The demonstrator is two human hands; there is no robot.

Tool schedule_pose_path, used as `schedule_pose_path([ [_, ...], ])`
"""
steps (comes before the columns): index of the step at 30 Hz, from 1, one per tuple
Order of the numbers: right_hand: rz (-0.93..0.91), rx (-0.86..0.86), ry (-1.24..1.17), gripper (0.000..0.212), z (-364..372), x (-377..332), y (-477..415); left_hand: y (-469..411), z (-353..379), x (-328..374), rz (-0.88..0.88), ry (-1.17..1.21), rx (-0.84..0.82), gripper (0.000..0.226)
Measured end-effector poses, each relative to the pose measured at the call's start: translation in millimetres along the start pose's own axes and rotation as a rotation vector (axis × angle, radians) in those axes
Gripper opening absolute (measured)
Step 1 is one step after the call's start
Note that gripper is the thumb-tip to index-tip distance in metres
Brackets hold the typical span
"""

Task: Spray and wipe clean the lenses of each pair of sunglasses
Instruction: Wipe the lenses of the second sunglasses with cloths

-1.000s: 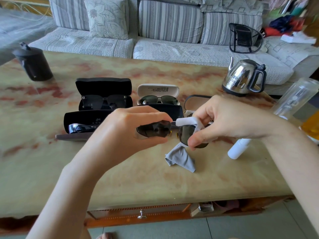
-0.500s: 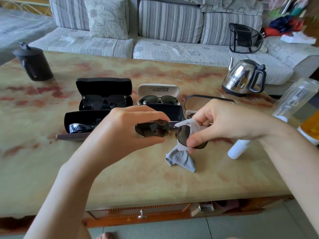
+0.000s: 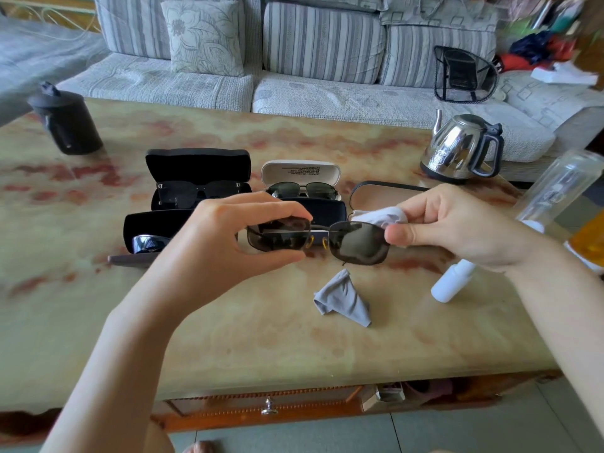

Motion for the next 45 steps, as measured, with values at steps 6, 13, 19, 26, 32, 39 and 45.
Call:
schedule_pose_path([
  [6, 0.065, 0.256, -0.023, 0.020, -13, 32, -5, 3, -9, -5, -0.017, -0.029, 0.066, 0.033],
  [13, 0.410, 0.140, 0.559, 0.024, 8, 77, -12, 2, -6, -6, -0.028, -0.033, 0.066, 0.033],
  [19, -0.015, 0.562, 0.121, 0.018, 7, 42, -7, 1, -6, -7, -0.031, -0.044, 0.083, 0.035],
  [26, -0.120, 0.470, -0.214, 0.023, 22, 11, 7, 0, -6, -9, -0.037, -0.030, 0.106, 0.034],
  [32, -0.072, 0.500, -0.307, 0.022, 25, 17, 9, -1, -4, -7, -0.023, -0.008, 0.127, 0.034],
  [39, -0.044, 0.546, -0.406, 0.028, 27, 22, 6, -2, -4, -6, -0.028, 0.025, 0.127, 0.034],
  [45, -0.079, 0.525, -0.525, 0.025, 26, 21, 5, -2, -5, -6, -0.039, 0.047, 0.142, 0.036],
])
Point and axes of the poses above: each hand's wrist, its own y-axis away from the middle knuckle, its own z-axis out of the palm, x = y × z, the point moved 4 cm from there along -y, towards the middle knuckle, and after that the axes turned 3 degrees about -x, right-handed, at the moved point
